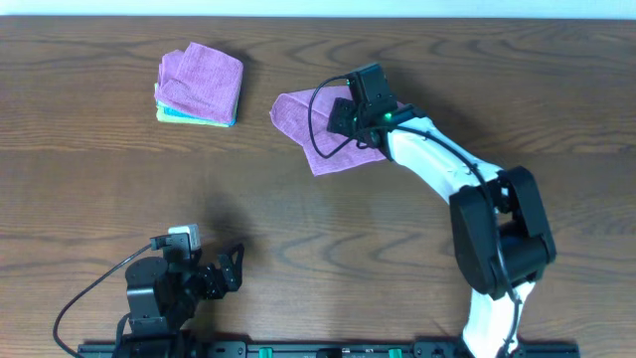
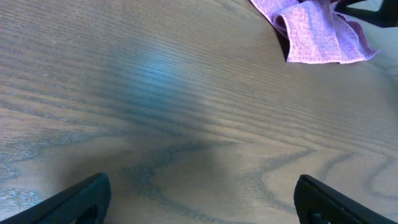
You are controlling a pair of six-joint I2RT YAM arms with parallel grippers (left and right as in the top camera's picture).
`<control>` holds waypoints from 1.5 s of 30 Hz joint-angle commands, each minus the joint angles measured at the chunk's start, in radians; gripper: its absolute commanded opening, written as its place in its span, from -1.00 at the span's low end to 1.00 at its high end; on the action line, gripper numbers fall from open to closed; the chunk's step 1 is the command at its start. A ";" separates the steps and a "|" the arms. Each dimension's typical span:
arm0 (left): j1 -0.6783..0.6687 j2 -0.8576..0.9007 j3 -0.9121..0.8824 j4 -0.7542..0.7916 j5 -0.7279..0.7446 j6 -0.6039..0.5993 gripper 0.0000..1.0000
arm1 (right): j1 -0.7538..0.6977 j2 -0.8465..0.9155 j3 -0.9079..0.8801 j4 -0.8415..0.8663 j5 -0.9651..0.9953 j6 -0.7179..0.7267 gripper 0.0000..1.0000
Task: Fold the cloth
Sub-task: 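Regrasp a corner of the pink cloth with the right gripper and lift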
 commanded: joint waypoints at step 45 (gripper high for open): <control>-0.002 0.001 0.014 0.004 0.001 -0.004 0.91 | -0.148 0.025 0.002 0.600 0.338 -0.391 0.99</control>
